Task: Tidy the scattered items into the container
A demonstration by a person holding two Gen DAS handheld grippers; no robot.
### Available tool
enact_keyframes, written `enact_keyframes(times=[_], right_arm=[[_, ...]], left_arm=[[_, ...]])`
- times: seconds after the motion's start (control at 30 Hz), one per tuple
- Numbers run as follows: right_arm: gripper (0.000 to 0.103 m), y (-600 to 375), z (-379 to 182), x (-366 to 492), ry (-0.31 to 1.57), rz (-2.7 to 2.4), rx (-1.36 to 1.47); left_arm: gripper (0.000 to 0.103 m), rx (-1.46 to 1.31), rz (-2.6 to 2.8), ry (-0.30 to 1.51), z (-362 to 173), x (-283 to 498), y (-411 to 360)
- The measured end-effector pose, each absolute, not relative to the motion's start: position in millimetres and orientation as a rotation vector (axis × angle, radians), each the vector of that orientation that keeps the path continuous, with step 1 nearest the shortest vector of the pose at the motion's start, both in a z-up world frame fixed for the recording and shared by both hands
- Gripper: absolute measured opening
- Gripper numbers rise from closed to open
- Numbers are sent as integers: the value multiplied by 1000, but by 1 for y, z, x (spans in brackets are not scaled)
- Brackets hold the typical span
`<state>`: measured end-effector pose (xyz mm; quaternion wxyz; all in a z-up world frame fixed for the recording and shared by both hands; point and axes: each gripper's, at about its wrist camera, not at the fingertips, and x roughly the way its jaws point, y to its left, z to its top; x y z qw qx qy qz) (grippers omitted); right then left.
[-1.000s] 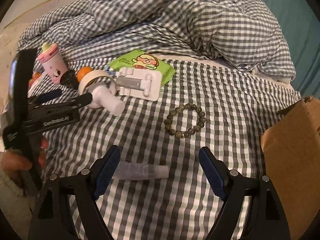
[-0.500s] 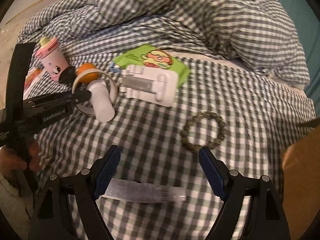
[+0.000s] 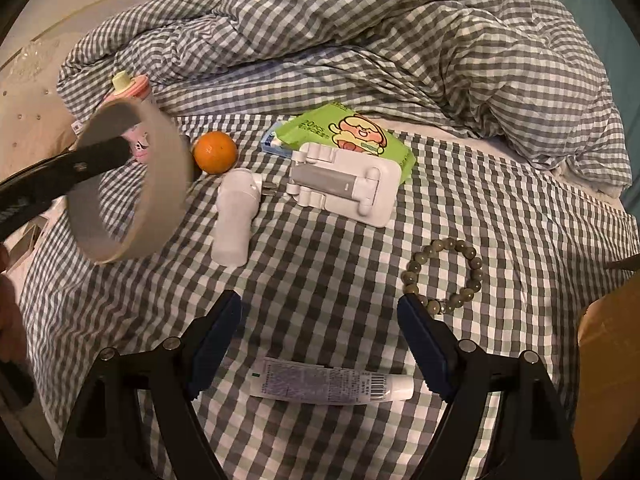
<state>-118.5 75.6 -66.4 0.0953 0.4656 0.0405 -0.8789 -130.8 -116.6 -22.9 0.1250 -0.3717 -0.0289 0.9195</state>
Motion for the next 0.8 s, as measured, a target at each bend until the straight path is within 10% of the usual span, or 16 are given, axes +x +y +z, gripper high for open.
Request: enact_keyframes(times=[0.63, 0.8], right_arm=[[57, -20, -123, -197, 213, -2490, 1498], [32, -22, -138, -212, 189, -2453, 1574]], left_arm=[[13, -1274, 2785, -212, -71, -127, -205], [13, -1295, 2771, -195, -79, -135, -203]])
